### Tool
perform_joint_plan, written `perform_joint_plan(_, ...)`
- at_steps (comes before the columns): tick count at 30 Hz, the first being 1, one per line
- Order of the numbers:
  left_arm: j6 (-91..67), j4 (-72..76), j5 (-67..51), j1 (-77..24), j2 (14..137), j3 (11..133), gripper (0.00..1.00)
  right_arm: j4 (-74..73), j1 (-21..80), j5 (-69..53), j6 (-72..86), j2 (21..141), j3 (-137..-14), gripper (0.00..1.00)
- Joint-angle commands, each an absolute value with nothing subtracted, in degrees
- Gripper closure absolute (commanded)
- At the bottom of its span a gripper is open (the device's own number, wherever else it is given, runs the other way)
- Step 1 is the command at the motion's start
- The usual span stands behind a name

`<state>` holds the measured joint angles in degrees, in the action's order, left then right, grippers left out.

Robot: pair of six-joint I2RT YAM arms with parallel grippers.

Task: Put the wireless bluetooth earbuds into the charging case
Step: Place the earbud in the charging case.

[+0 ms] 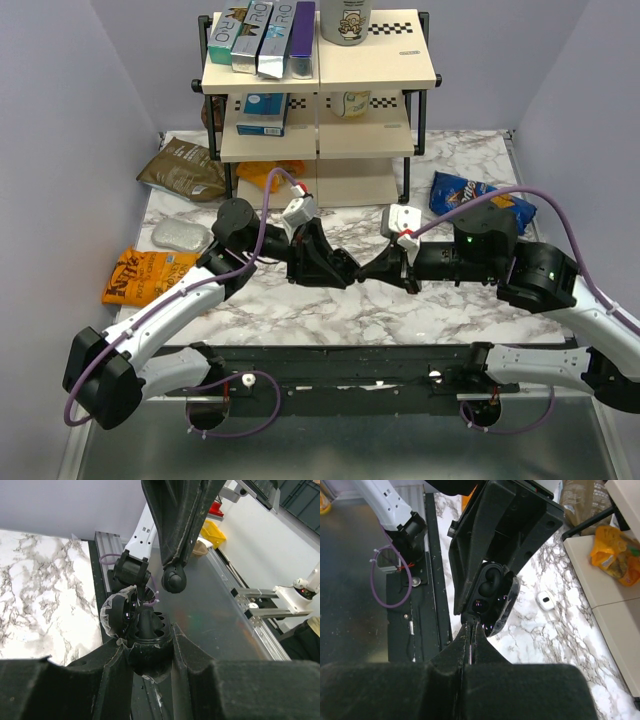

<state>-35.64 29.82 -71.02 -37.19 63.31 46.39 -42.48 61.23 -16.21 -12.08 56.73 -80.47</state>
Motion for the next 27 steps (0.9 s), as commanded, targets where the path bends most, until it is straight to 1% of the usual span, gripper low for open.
perform_joint_plan(1,-31.6,26.5,-72.7,-37.2,61.9,48.0,1.0,-40.8,62.2,-17.0,-12.7,57.4,-81.5,0.99)
perform_joint_plan(27,-28.8,24.3,-71.4,-37.2,59.8,47.9,1.0,-39.6,63.1,-13.6,-12.3,59.0,-78.1,0.99)
